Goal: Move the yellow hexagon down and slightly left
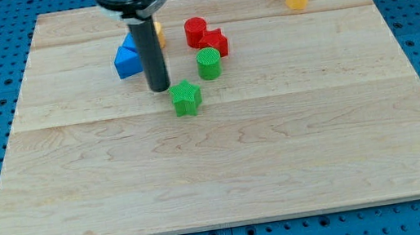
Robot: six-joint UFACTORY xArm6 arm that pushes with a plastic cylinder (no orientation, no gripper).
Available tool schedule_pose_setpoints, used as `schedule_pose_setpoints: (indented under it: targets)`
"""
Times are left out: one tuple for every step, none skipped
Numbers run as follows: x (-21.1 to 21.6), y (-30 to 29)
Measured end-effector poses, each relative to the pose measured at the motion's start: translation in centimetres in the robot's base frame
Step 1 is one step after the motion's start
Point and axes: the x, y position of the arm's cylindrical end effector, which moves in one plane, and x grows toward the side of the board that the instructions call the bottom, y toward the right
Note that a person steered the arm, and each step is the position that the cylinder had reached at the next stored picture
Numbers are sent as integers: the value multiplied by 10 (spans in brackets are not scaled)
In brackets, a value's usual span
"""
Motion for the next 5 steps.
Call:
schedule_pose_setpoints:
  targets:
    - [-1, 28]
    - [-1, 43]
    - [7, 69]
    - [20, 78]
    - [39, 163]
